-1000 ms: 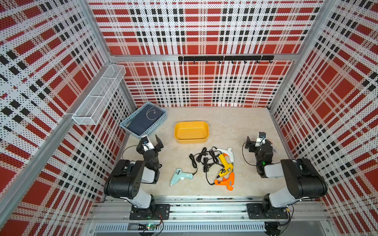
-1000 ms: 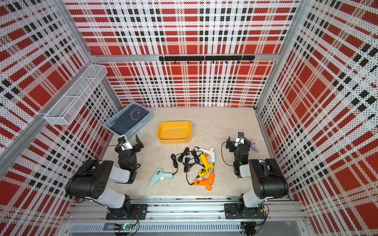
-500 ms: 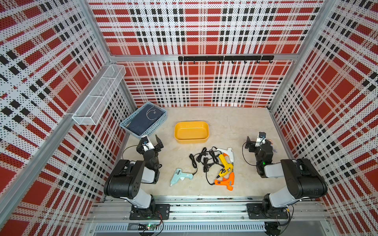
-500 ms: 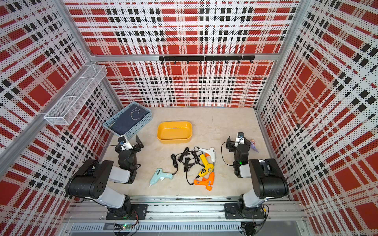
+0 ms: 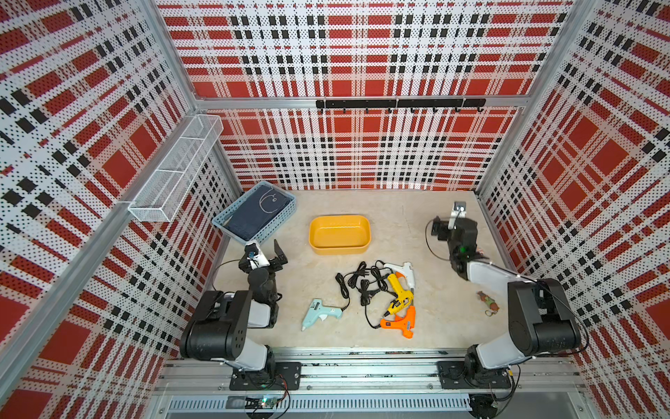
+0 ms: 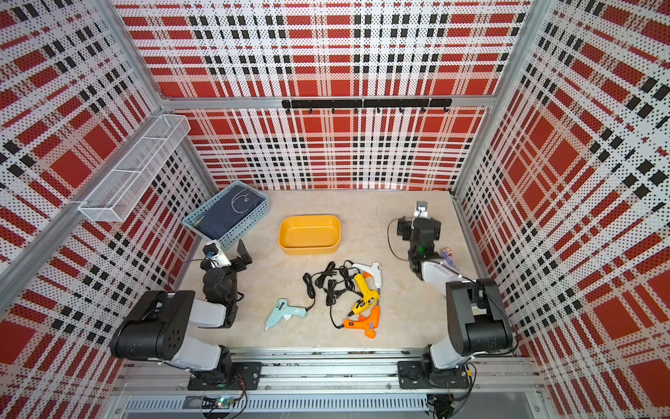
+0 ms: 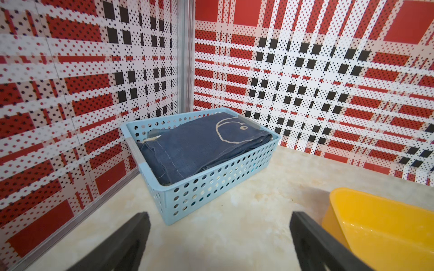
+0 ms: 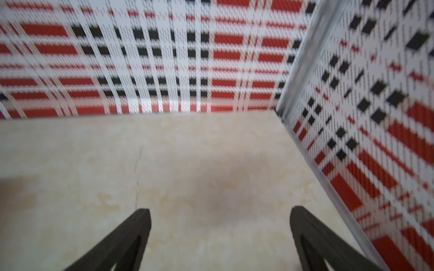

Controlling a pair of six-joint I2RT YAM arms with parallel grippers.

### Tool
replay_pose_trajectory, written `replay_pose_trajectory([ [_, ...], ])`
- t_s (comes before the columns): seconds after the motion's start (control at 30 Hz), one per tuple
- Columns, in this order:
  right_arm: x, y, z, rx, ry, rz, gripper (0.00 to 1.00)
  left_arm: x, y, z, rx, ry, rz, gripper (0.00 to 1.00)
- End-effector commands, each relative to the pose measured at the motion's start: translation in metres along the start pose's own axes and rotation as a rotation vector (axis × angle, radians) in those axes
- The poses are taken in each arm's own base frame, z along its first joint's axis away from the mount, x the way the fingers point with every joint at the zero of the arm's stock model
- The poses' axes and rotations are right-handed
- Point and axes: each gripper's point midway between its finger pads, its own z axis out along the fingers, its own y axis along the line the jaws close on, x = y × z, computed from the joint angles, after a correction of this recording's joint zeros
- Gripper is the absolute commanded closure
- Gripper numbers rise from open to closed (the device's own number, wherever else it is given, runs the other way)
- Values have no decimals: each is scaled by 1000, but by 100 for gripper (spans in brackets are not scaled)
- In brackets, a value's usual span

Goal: Put the hot melt glue gun into the storage box
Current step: Move the storage box to the center of the board.

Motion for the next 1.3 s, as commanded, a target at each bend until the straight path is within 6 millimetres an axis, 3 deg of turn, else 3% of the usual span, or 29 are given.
replay_pose_trajectory([
  [0.0,-11,49,10,-72,130,-58,0,-8,-14,17,10,134,35,2],
  [0.03,27,49,10,-11,351,-60,0,-9,-24,17,31,171,74,4],
  [0.1,22,84,28,-74,443,-8,0,-15,-42,12,65,186,112,6],
  [0.23,43,178,25,-306,646,44,0,-7,-51,6,43,308,28,15],
  [0.3,50,210,22,-378,712,88,0,0,-52,8,19,389,-12,21],
  [0.4,68,236,16,-404,818,103,0,18,-63,6,34,528,-13,29],
  [0.57,94,253,4,-429,918,123,2,28,-83,-7,54,619,22,29],
  [0.67,117,254,-2,-405,991,123,4,31,-84,-13,44,650,38,30],
  [0.7,124,253,-3,-396,1008,123,5,32,-93,-19,66,657,55,30],
  [1.07,167,256,-7,-372,1093,111,20,20,-92,-24,44,661,29,31],
  [1.2,171,266,-8,-378,1097,86,32,18,-92,-26,43,660,18,31],
  [1.27,171,270,-8,-399,1089,39,42,19,-92,-27,44,665,12,35],
])
